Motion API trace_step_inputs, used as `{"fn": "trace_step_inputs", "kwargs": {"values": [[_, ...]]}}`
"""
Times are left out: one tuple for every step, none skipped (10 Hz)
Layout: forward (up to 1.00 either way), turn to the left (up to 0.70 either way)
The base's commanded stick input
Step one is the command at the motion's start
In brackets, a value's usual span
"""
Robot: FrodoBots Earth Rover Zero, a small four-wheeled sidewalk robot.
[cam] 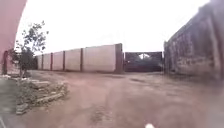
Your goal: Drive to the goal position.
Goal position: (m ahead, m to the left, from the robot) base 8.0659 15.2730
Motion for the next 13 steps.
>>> {"fn": "trace_step_inputs", "kwargs": {"values": [[0.7,0.0],[0.7,0.0],[0.7,0.0],[0.7,0.0],[0.7,0.0],[0.7,0.02],[0.7,0.07],[0.7,0.23],[0.7,0.35],[0.7,0.35],[0.7,0.35],[0.7,0.0],[0.7,0.0]]}}
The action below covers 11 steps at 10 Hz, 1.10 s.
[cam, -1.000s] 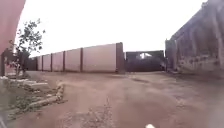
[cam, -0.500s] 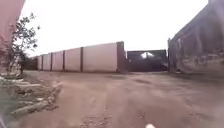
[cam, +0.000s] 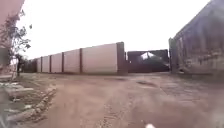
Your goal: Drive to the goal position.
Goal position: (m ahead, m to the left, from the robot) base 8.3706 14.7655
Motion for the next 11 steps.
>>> {"fn": "trace_step_inputs", "kwargs": {"values": [[0.7,0.0],[0.7,0.0],[0.7,0.0],[0.7,0.07],[0.7,0.32],[0.7,0.35],[0.7,0.27],[0.7,0.05],[0.7,0.0],[0.7,0.0],[0.7,0.0]]}}
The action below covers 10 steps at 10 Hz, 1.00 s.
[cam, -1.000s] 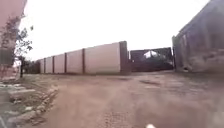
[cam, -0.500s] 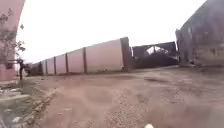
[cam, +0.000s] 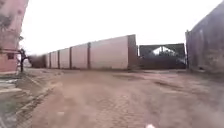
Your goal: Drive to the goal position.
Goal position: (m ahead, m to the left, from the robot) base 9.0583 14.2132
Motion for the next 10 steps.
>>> {"fn": "trace_step_inputs", "kwargs": {"values": [[0.7,0.0],[0.7,0.0],[0.7,0.0],[0.7,0.0],[0.7,0.0],[0.7,0.0],[0.7,0.0],[0.7,0.0],[0.7,0.0],[0.7,0.0]]}}
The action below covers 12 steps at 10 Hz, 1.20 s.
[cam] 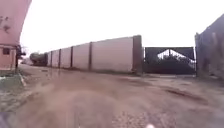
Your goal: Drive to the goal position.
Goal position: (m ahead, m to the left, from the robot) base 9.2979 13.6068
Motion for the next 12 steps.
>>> {"fn": "trace_step_inputs", "kwargs": {"values": [[0.7,0.0],[0.7,0.0],[0.7,0.0],[0.7,0.0],[0.7,0.0],[0.7,0.0],[0.7,0.0],[0.7,0.0],[0.7,0.0],[0.7,0.0],[0.7,0.0],[0.7,0.0]]}}
